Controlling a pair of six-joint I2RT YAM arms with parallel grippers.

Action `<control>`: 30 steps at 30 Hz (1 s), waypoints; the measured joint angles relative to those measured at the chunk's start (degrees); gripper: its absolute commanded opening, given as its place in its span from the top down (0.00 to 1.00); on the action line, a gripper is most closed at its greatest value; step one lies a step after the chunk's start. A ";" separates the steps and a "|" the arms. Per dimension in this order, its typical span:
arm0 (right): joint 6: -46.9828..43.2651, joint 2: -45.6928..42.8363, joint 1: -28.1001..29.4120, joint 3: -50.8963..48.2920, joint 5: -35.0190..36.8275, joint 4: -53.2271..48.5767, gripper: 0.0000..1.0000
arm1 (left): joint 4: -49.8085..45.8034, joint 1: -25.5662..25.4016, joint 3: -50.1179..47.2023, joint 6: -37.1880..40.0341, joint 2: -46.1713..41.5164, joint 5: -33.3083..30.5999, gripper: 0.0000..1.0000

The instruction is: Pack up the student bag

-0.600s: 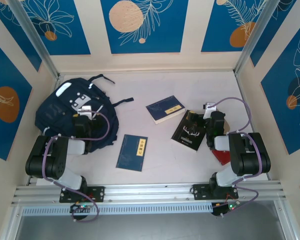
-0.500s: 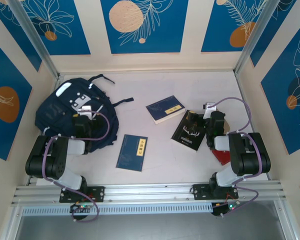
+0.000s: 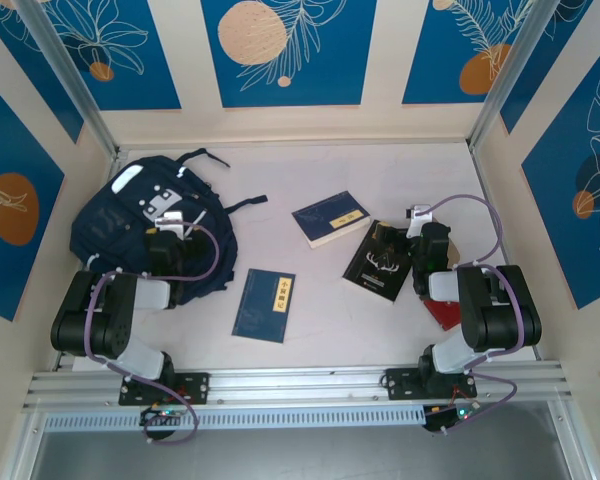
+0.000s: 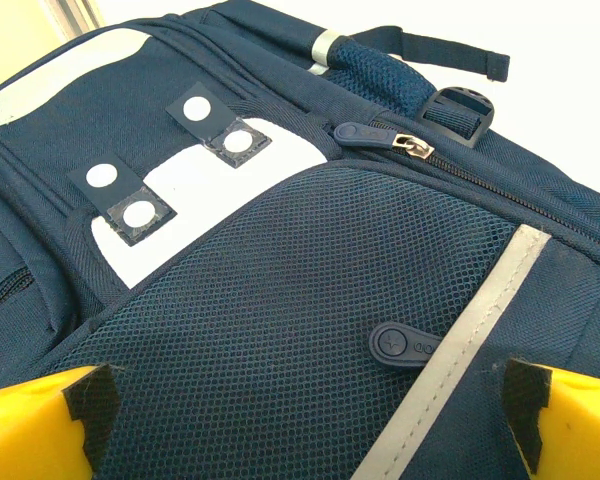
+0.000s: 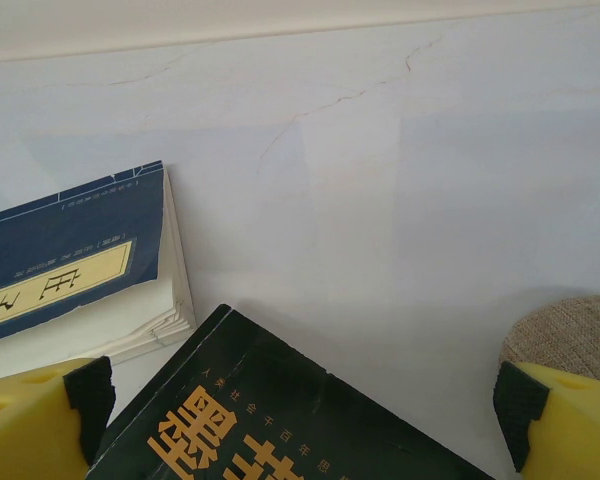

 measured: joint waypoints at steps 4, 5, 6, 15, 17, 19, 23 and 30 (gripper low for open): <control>0.00 0.00 -0.04 0.00 0.00 -0.02 0.01 | 0.00 0.02 0.00 0.00 0.00 0.00 0.00; 0.00 0.00 -0.09 0.00 0.00 -0.02 0.01 | 0.00 0.00 0.00 0.00 0.00 0.00 0.00; 0.00 0.00 -0.11 0.00 0.00 -0.02 0.01 | 0.00 0.02 0.00 0.00 0.00 0.00 0.00; 0.24 -0.52 -0.09 -0.48 0.31 0.48 0.01 | -0.24 0.00 0.00 0.00 -0.24 0.00 0.00; 0.66 -2.69 -0.09 -1.18 1.05 -0.24 0.01 | -0.24 0.00 -0.02 0.22 -0.72 0.09 0.00; 1.11 -5.68 -0.09 -1.29 1.88 -2.12 0.01 | -0.46 0.00 -0.09 0.42 -1.51 0.37 0.00; 2.23 -13.14 0.24 -0.90 3.54 -7.45 0.01 | -6.62 -0.07 0.09 0.31 -7.23 0.04 0.00; 8.22 -22.75 3.04 5.38 6.93 -25.07 0.01 | -29.46 -0.09 7.67 -5.07 -21.24 0.07 0.00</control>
